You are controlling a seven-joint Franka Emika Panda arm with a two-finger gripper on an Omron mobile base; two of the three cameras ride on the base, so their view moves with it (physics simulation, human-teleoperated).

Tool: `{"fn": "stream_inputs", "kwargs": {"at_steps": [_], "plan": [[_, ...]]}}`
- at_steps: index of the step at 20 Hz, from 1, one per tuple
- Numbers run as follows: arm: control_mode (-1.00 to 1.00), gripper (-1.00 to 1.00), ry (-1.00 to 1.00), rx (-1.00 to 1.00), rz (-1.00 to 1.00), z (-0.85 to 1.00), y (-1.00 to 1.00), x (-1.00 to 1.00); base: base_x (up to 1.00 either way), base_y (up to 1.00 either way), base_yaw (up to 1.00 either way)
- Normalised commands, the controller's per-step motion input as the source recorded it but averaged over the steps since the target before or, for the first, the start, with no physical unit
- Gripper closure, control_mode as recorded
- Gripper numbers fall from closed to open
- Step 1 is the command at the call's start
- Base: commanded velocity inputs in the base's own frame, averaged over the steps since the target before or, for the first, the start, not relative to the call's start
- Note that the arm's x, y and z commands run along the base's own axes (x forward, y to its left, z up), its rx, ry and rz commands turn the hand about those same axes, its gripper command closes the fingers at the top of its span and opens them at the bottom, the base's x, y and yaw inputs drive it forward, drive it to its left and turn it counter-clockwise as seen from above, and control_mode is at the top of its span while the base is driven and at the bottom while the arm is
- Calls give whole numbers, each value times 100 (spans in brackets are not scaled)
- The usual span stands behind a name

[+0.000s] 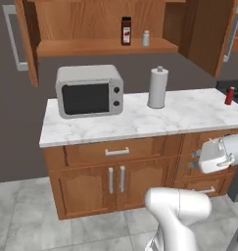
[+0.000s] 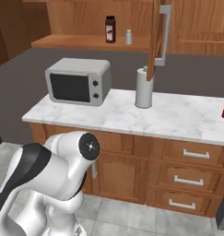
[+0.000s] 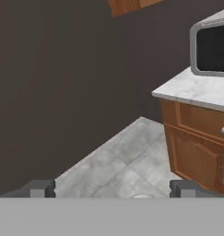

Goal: Collect the paprika, ketchup, and shaker from the cabinet and place them next to the stove.

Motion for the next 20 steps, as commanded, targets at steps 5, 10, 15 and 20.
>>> {"fn": "stream_inputs", "kwargs": {"at_steps": [5, 10, 15, 20], "plan": [[100, -100, 0, 0, 0, 0, 0, 0, 12, 54, -1], [100, -100, 0, 0, 0, 0, 0, 0, 33, 32, -2], [100, -100, 0, 0, 0, 0, 0, 0, 57, 27, -2], [100, -100, 0, 0, 0, 0, 0, 0, 61, 32, -1]]}}
